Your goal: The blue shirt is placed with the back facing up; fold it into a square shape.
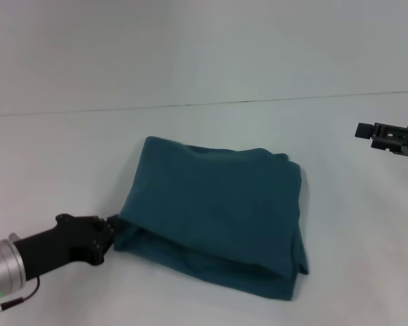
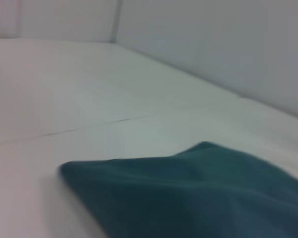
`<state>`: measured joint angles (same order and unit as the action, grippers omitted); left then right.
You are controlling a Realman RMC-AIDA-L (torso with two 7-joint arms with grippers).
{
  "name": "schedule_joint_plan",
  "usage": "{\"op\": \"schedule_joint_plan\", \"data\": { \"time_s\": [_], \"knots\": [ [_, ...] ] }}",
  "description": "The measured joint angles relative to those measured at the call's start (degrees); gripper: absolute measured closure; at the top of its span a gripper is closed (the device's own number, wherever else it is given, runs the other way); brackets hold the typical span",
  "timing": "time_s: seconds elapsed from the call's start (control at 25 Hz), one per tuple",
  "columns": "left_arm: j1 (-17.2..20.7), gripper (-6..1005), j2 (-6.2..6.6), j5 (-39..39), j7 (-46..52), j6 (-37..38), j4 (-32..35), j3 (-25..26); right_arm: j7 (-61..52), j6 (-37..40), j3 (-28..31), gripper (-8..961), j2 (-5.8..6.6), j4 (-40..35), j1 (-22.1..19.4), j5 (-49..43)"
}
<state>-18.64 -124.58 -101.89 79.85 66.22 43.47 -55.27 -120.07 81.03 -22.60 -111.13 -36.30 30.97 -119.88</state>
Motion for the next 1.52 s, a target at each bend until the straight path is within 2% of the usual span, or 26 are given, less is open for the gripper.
{"op": "schedule_joint_plan", "data": {
  "time_s": [0.32,0.72,1.16,1.28,1.44,1.52],
  "knots": [
    [2.59,969,0.13,-2.64,-1.91,10.43,0.20,3.95,0.50,0.07,-0.17,158,-0.01,0.01,0.06,0.00],
    [4.74,957,0.06,-4.13,-3.48,14.95,-0.51,5.02,1.17,0.22,-0.06,158,-0.10,0.00,0.05,0.00],
    [4.83,944,0.35,-6.51,-3.99,18.24,-0.29,6.46,1.46,0.46,-0.13,157,-0.13,0.00,0.05,0.00],
    [4.60,941,0.50,-8.43,-3.82,19.10,0.20,8.65,2.12,0.46,-0.23,157,-0.13,0.00,0.04,0.00],
    [4.55,936,0.93,-10.14,-3.46,19.32,1.71,14.70,3.35,0.82,-0.27,157,-0.13,0.04,-0.05,0.00],
    [4.54,866,1.19,-10.48,-3.32,20.57,2.76,18.59,4.20,1.47,-0.32,158,-0.13,0.08,-0.09,0.00]
  ]
}}
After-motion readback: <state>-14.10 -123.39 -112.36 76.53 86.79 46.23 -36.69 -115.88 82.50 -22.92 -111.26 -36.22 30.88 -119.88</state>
